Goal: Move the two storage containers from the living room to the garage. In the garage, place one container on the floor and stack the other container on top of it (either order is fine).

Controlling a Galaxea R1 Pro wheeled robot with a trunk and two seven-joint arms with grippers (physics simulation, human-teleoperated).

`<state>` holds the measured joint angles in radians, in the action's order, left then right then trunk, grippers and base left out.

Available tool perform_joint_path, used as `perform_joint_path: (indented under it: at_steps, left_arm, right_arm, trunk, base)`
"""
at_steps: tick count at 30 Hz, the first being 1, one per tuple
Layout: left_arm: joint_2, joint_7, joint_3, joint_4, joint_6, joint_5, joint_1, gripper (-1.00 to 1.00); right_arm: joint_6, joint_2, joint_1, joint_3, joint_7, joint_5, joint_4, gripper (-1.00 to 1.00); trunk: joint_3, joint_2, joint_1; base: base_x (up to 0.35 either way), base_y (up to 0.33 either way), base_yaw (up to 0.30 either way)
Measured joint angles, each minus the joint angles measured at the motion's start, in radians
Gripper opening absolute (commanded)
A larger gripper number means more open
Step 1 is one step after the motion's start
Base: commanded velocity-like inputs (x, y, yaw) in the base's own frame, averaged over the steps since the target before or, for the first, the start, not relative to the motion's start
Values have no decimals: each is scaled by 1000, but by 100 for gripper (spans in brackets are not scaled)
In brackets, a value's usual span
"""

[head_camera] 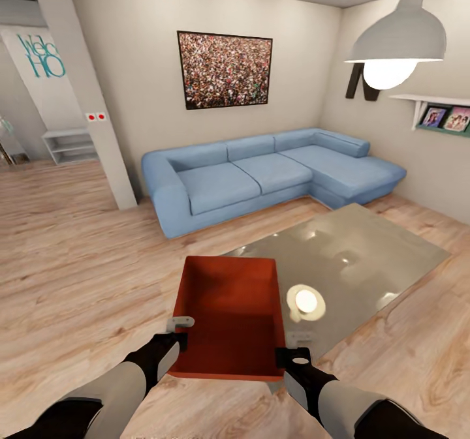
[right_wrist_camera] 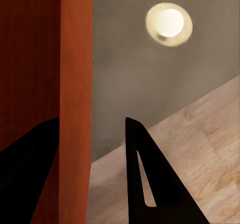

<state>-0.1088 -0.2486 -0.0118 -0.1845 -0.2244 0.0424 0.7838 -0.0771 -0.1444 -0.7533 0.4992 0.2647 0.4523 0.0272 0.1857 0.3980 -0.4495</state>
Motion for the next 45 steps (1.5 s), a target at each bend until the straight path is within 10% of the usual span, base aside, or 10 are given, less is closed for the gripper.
perform_joint_path:
  at_steps: [45]
  left_arm:
    - [0, -5, -8, 0, -5, 5, 0, -100]
  right_arm:
    - [-6, -4, 0, -7, -1, -2, -11, -100]
  trunk:
    - [0, 0, 0]
  base:
    - [0, 0, 288]
